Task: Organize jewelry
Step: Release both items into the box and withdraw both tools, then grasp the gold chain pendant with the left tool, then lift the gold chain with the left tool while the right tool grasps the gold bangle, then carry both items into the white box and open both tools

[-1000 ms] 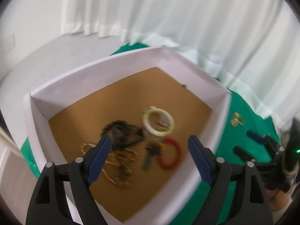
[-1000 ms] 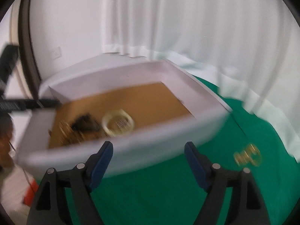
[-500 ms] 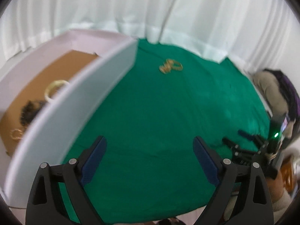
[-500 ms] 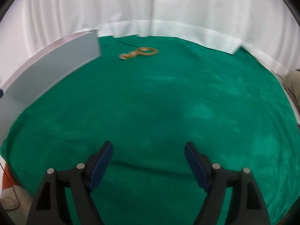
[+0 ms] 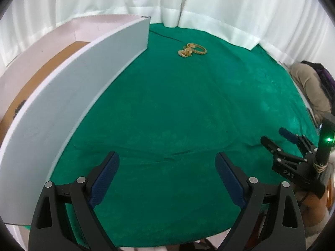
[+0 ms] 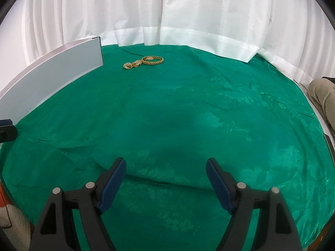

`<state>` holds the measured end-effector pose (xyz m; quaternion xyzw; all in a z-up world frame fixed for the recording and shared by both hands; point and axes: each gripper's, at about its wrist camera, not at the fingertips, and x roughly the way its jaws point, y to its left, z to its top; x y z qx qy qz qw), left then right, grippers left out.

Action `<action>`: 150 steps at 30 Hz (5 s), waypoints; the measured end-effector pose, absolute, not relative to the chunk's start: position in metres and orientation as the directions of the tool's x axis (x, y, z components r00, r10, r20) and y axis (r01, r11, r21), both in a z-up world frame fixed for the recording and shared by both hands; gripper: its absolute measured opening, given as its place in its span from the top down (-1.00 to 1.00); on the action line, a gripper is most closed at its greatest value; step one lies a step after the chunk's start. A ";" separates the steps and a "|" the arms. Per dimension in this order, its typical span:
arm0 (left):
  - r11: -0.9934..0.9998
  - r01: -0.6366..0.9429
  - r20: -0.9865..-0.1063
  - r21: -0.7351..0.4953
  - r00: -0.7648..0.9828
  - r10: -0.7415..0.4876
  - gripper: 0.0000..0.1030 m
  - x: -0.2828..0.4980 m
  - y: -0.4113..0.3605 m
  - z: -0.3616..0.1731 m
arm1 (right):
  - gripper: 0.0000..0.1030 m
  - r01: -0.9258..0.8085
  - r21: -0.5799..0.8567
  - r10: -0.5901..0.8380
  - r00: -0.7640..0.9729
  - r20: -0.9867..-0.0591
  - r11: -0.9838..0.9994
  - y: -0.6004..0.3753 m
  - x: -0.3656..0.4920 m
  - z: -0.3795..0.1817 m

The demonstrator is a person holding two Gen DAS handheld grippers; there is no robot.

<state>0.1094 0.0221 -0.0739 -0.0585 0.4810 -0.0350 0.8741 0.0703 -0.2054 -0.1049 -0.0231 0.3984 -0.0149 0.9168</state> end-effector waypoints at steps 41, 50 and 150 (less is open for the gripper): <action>0.987 0.157 -0.863 0.021 0.501 -0.061 -0.52 0.415 -0.056 -0.130 | -0.62 0.049 -0.030 -0.055 0.676 -0.735 0.998 -0.223 0.075 -0.120; 0.979 0.191 -0.808 -0.073 0.564 -0.170 0.92 0.396 -0.047 -0.118 | -0.64 0.048 -0.029 -0.053 0.677 -0.734 0.998 -0.223 0.075 -0.120; 0.841 0.084 -0.562 -0.535 0.707 -0.428 0.92 0.118 0.133 0.093 | 0.39 -0.371 0.135 0.270 0.343 -0.899 0.919 -0.114 0.344 -0.083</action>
